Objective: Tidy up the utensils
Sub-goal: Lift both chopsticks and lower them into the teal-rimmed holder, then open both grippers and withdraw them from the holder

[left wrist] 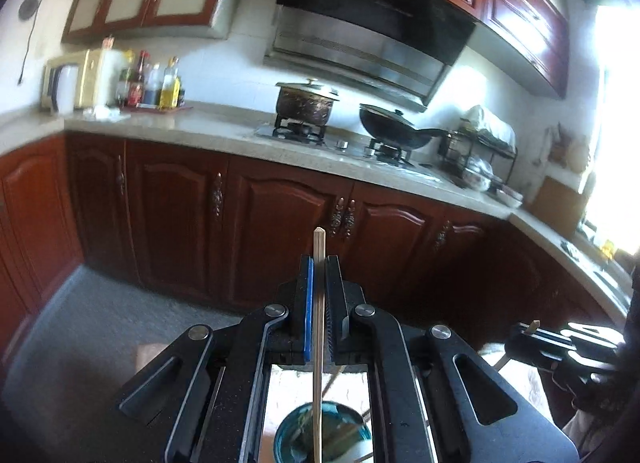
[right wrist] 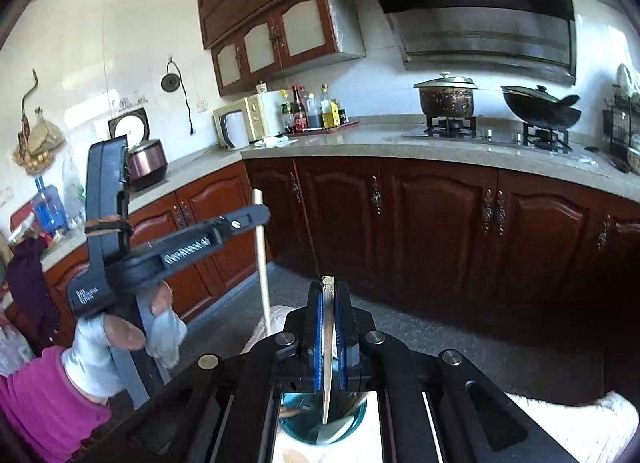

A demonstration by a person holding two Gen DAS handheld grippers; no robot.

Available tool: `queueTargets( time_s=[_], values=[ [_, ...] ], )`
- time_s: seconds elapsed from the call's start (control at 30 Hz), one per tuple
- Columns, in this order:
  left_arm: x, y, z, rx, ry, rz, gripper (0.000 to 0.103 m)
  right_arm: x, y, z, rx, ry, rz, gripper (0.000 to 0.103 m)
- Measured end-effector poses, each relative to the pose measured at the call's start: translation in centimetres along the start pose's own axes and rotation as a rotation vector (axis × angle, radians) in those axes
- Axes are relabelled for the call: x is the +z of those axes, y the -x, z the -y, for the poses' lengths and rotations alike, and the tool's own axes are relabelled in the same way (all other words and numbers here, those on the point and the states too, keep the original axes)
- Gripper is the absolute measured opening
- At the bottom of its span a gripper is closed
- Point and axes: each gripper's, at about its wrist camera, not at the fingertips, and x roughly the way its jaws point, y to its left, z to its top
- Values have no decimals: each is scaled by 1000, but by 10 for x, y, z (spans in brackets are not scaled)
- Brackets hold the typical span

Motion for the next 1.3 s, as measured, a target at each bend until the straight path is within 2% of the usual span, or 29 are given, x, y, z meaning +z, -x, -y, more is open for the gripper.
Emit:
queueTargets(
  time_s=[0.17,0.3,0.4,0.53,0.73,1.0,1.03,1.13,1.3],
  values=[
    [-20,-27,-10,10,3,1,4,-5,-32,0,-36,46,-26,5],
    [-34,-40,-10,21,-33,0,4,-15,-54,7,-24,37,-63,5],
    [-38,-44,-12,17,-31,0,4,-23,-67,12,-13,21,-91,5],
    [-40,-44,-9,30,-77,7,4,-39,-79,16,1,1,-126,5],
    [-52,-52,0,2,-178,-67,4,-59,-96,22,12,-33,-189,5],
    [-78,-53,-9,-19,-182,-176,6,-63,-99,28,48,-57,-210,5],
    [-83,-54,-11,-20,-177,-195,6,-62,-99,28,51,-63,-209,8],
    [-95,-54,-12,-21,-174,-243,6,-63,-96,31,51,-89,-207,33],
    [-98,-47,-12,-9,-157,-255,6,-66,-85,30,52,-104,-201,33]
  ],
)
